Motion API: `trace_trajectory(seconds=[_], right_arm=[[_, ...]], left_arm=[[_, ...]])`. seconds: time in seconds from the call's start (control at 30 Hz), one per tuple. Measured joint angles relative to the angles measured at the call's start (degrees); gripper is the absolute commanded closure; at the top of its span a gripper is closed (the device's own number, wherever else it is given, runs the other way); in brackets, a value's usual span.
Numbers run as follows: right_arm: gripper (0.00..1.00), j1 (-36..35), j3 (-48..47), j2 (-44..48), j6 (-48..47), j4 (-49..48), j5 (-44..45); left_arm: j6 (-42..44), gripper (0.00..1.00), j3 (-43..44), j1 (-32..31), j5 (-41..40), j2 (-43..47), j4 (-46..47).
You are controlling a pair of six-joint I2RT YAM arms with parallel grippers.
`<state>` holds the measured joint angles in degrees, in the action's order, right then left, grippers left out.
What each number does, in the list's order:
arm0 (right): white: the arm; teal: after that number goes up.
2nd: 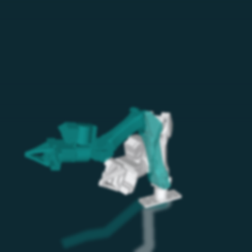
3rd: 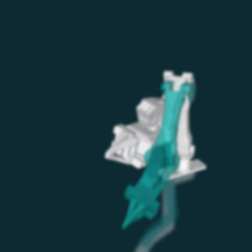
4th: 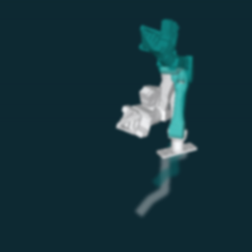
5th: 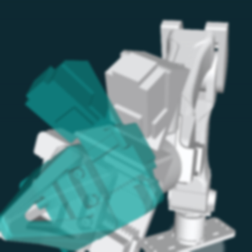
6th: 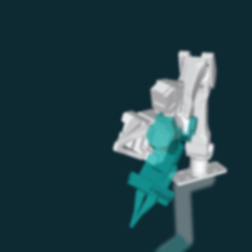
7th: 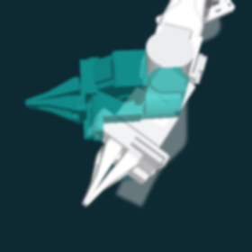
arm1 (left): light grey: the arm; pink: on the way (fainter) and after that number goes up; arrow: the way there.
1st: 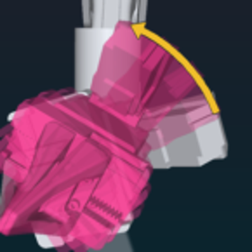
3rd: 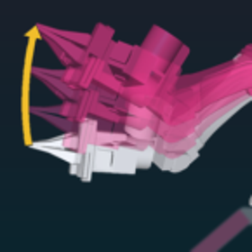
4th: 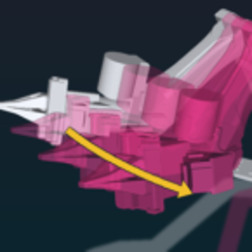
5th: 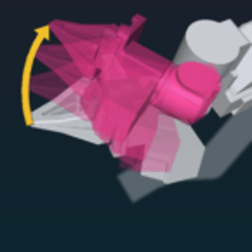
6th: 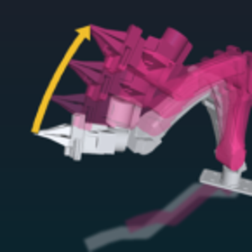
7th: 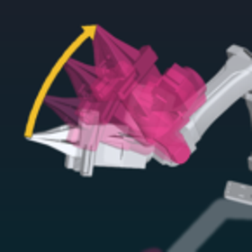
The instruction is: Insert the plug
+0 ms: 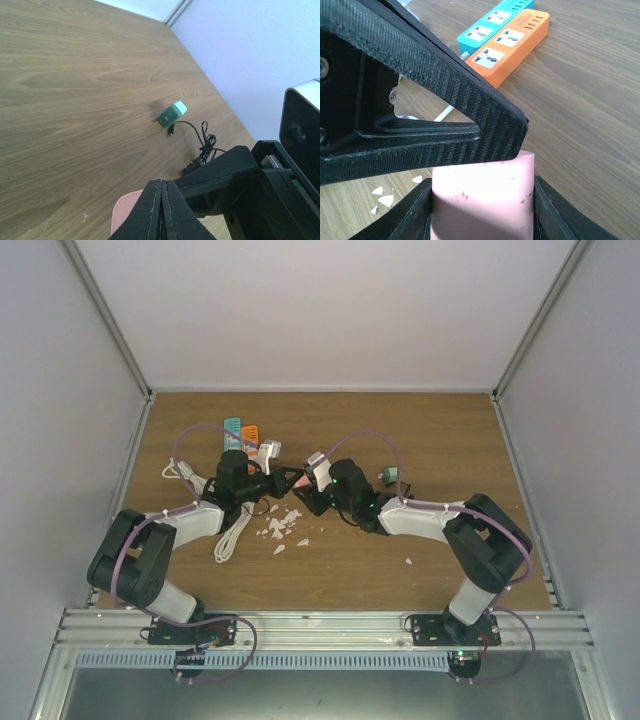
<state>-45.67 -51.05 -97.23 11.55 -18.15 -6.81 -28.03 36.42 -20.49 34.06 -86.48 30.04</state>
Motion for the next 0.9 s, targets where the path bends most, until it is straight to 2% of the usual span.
trace_trajectory(seconds=[0.13, 0.17, 0.2, 0.27, 0.3, 0.37, 0.43, 0.5, 0.67, 0.73, 0.9], right_arm=[[0.98, -0.04, -0.07, 0.0, -0.61, 0.15, 0.35], [0.98, -0.07, -0.07, 0.0, -0.66, 0.15, 0.39], [0.98, -0.07, -0.07, 0.0, -0.74, 0.15, 0.46], [0.98, -0.13, -0.17, 0.0, -0.9, 0.13, 0.79], [0.98, -0.17, -0.2, 0.0, -0.9, 0.13, 0.79], [0.98, -0.79, -0.68, 0.0, -1.88, 0.15, 2.25], [0.98, -2.16, -1.11, -0.22, -3.69, 0.35, 4.57], [0.98, -4.33, -2.29, -1.2, -6.23, 0.35, 7.61], [0.97, -7.19, -4.87, -5.38, -12.7, 1.03, 9.86], [0.97, -7.02, -4.96, -5.84, -14.36, 1.79, 9.57], [0.97, -6.12, -4.96, -5.57, -16.74, 3.23, 7.8]], left_arm=[[0.09, 1.0, 0.0, 0.0, 0.17, -0.04, 0.04], [0.09, 0.96, 0.0, 0.0, 0.17, -0.04, 0.04], [0.09, 0.79, 0.0, 0.0, 0.17, -0.04, 0.04], [0.15, 0.39, 0.0, 0.0, 0.0, -0.04, -0.17], [0.37, 0.29, 0.02, 0.0, -0.22, -0.04, -0.7], [0.02, 0.2, 0.17, 0.02, -1.09, -0.11, -2.34], [-0.04, 0.2, 1.07, 0.37, -2.19, -0.28, -4.35], [-0.11, 0.25, 2.86, 0.72, -2.86, -1.05, -6.8], [-0.52, 0.61, 5.64, 1.11, -1.7, -3.65, -9.49], [-0.57, 0.64, 5.99, 1.11, -1.03, -4.31, -10.88], [-0.37, 0.58, 7.02, 1.64, 0.52, -4.61, -14.14]])
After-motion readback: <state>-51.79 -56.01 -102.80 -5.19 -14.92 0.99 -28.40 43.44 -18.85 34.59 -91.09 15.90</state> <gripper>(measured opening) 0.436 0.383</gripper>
